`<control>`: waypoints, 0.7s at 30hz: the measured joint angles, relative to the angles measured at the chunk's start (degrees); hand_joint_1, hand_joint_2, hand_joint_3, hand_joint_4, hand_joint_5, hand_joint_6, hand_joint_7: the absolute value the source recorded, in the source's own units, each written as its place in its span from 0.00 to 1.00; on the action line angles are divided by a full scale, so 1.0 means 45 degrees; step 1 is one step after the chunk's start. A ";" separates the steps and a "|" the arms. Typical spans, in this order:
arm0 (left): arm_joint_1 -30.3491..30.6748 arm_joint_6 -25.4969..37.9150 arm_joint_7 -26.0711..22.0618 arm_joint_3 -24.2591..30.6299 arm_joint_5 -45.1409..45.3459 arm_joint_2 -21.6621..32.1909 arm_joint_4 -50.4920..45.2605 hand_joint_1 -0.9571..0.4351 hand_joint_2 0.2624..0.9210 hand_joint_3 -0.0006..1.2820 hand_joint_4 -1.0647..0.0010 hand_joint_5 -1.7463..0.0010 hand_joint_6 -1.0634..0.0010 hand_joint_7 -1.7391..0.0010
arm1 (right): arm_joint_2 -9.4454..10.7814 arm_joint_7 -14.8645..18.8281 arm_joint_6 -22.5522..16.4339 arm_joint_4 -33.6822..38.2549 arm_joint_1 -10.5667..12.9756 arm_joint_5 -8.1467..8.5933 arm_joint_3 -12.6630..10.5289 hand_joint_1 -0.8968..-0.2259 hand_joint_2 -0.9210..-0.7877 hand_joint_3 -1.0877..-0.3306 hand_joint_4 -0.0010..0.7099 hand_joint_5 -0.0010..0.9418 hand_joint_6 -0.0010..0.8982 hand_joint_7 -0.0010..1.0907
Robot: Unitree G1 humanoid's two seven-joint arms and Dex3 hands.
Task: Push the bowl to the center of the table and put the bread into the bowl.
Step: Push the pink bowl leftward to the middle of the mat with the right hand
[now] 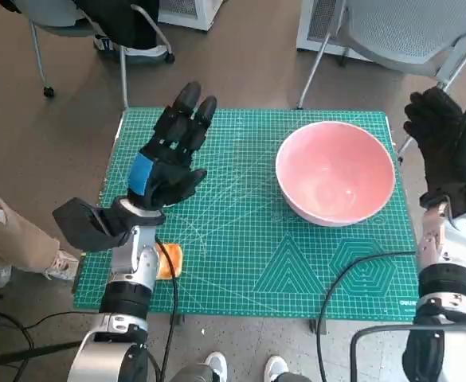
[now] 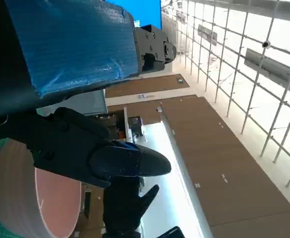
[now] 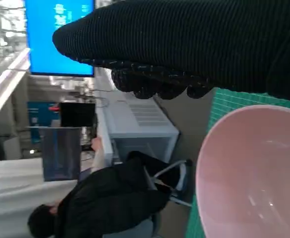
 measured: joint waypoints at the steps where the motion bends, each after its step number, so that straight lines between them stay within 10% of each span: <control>1: 0.0000 0.0000 -0.0004 0.0019 0.0000 0.0002 0.0000 0.28 1.00 0.17 0.99 1.00 0.83 0.99 | -0.0003 0.0000 0.0034 0.0013 0.0015 0.0000 -0.0018 0.46 0.00 0.27 0.25 0.00 0.22 0.20; 21: 0.0115 0.0003 0.0027 0.0132 0.0003 0.0091 -0.0026 0.28 1.00 0.17 0.99 1.00 0.83 0.99 | 0.0033 -0.0028 0.0726 0.0203 0.0305 0.0012 -0.0384 0.46 0.00 0.29 0.24 0.00 0.23 0.15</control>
